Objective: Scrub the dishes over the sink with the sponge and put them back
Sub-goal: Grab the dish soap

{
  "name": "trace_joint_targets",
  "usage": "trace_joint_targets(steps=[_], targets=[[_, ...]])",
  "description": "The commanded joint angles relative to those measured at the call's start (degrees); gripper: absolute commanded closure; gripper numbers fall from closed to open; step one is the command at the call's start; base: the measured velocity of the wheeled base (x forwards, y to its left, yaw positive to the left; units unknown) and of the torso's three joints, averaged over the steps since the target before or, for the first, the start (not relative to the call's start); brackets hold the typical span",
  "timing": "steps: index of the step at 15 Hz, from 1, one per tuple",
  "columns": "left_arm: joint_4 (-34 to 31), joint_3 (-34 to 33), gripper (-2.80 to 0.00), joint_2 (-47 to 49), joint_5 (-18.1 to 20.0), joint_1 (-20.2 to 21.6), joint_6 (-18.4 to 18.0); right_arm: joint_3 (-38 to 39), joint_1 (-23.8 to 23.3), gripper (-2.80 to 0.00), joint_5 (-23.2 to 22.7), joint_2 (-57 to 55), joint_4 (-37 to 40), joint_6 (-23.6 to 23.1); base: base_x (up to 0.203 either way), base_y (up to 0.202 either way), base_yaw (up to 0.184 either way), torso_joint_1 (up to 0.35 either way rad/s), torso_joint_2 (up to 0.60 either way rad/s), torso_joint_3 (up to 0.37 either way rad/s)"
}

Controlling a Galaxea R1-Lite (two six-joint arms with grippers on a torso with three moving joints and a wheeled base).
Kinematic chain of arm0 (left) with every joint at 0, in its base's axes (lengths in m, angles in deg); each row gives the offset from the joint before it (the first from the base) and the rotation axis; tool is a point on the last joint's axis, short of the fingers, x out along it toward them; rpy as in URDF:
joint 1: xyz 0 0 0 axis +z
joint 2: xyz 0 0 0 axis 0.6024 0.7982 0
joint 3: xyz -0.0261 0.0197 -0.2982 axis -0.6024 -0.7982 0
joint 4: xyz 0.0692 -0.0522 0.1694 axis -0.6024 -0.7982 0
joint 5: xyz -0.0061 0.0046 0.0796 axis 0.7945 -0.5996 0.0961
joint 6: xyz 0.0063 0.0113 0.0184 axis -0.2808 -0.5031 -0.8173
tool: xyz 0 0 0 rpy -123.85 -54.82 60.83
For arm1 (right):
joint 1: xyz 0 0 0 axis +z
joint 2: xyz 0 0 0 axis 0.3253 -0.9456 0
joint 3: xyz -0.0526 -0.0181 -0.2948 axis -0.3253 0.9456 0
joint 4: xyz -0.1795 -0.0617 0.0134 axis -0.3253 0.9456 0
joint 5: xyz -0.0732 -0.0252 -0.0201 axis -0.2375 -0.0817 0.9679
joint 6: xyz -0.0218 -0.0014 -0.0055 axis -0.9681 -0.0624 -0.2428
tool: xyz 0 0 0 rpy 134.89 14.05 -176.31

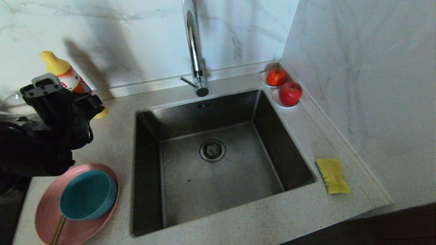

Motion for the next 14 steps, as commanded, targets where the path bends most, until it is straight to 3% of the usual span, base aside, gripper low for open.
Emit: trace_joint_targets(steps=[1, 6, 14], targets=[[0.31, 2.21, -2.8, 2.76, 0.1, 0.22, 0.36, 0.01, 0.03, 0.0, 0.02, 0.01, 0.01, 0.02, 0.0, 0.0, 0.0, 0.0, 0.0, 0.0], [-0.49, 12.5, -2.8, 9.69, -0.44, 0.29, 0.39, 0.01, 0.03, 0.0, 0.02, 0.01, 0.01, 0.02, 0.0, 0.0, 0.0, 0.0, 0.0, 0.0], [-1.16, 22.27, -2.8, 15.86, -0.48, 0.47, 0.22, 0.01, 0.03, 0.0, 0.02, 0.01, 0.01, 0.02, 0.0, 0.0, 0.0, 0.0, 0.0, 0.0]])
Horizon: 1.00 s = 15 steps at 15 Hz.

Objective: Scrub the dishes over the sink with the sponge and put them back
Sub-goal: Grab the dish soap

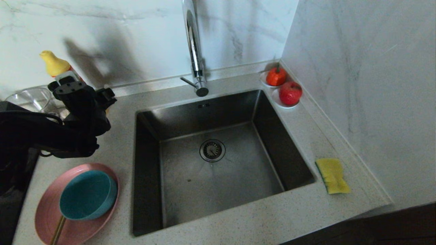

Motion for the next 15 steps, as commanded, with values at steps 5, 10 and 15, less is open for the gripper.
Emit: trace_joint_targets(steps=[5, 10, 15], targets=[[-2.97, 10.33, -2.8, 5.13, -0.94, 0.16, -0.02, 0.01, 0.03, 0.0, 0.0, 0.01, 0.0, 0.03, 0.0, 0.0, 0.0, 0.0, 0.0, 0.0], [-3.99, 12.62, -2.8, 7.27, -1.25, 0.99, 0.02, 0.01, 0.02, 0.0, 0.0, 0.01, 0.0, 0.03, 0.0, 0.0, 0.0, 0.0, 0.0, 0.0], [-4.35, 14.94, 0.0, 8.43, -1.25, 1.61, -0.01, 0.01, 0.03, 0.0, 0.0, 0.01, 0.0, 0.03, 0.0, 0.0, 0.0, 0.0, 0.0, 0.0]])
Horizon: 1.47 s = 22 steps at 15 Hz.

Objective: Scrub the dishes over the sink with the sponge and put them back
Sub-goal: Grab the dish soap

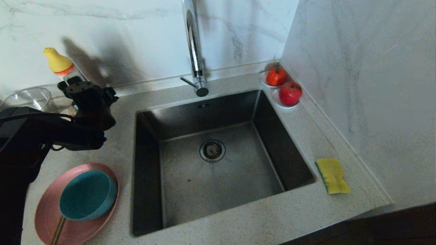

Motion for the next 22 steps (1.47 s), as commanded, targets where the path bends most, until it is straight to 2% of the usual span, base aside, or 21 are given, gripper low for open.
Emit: trace_joint_targets(steps=[1, 7, 13, 16, 22], targets=[[-0.46, 1.7, 0.0, 0.2, -0.18, 0.26, 0.1, 0.01, 0.03, 0.0, 0.02, 0.01, 0.02, 0.0, 0.0, 0.0, 0.0, 0.0, 0.0, 0.0], [-1.93, 6.1, 0.0, 3.88, -0.18, 0.69, 0.01, 0.01, 0.03, 0.0, 0.02, 0.01, 0.02, 0.0, 0.0, 0.0, 0.0, 0.0, 0.0, 0.0], [-3.24, 7.85, 0.0, 3.03, -0.29, 1.32, 0.13, 0.01, 0.03, 0.0, 0.02, 0.01, 0.02, 0.0, 0.0, 0.0, 0.0, 0.0, 0.0, 0.0], [-3.45, 4.84, 0.0, -1.82, -1.24, 1.27, 0.11, 0.01, -0.02, 0.0, 0.02, 0.01, 0.02, 0.0, 0.0, 0.0, 0.0, 0.0, 0.0, 0.0], [-3.42, -6.79, 0.0, -17.32, -1.32, 0.17, 0.16, 0.01, 0.03, 0.0, 0.02, 0.01, 0.02, 0.0, 0.0, 0.0, 0.0, 0.0, 0.0, 0.0]])
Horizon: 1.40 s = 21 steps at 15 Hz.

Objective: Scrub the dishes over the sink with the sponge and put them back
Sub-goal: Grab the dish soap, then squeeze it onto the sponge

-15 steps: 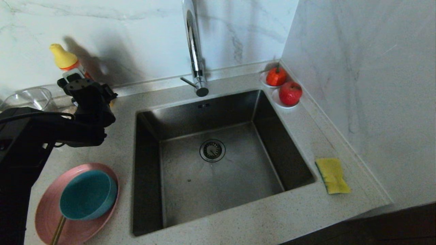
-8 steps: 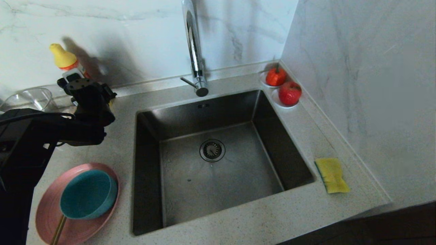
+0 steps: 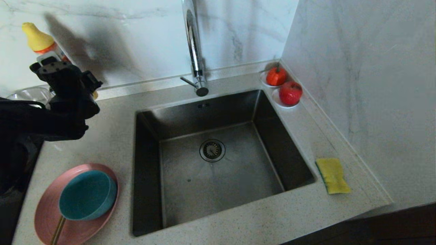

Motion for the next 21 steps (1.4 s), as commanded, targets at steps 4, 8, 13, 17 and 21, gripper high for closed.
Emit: trace_joint_targets(steps=[4, 8, 13, 17, 21], targets=[[-1.87, -6.84, 0.0, -17.2, -0.25, -3.61, -0.89, 0.01, -0.03, 0.0, 0.01, 0.01, 0.0, 0.02, 0.0, 0.0, 0.0, 0.0, 0.0, 0.0], [-3.2, -16.82, 0.0, -30.21, 0.18, -11.46, -6.07, 0.01, -0.01, 0.0, 0.01, 0.01, 0.0, 0.02, 0.0, 0.0, 0.0, 0.0, 0.0, 0.0], [-11.38, -26.16, 0.0, -44.04, 1.09, -24.54, -12.72, 0.01, -0.01, 0.0, 0.01, 0.01, 0.0, 0.02, 0.0, 0.0, 0.0, 0.0, 0.0, 0.0], [-15.09, -32.34, 0.0, -50.96, 0.88, -38.38, -23.45, 0.01, -0.04, 0.0, 0.01, 0.01, 0.0, 0.02, 0.0, 0.0, 0.0, 0.0, 0.0, 0.0], [-17.68, -35.24, 0.0, -52.21, 3.68, -44.96, -30.11, 0.01, -0.03, 0.0, 0.01, 0.01, 0.0, 0.02, 0.0, 0.0, 0.0, 0.0, 0.0, 0.0]])
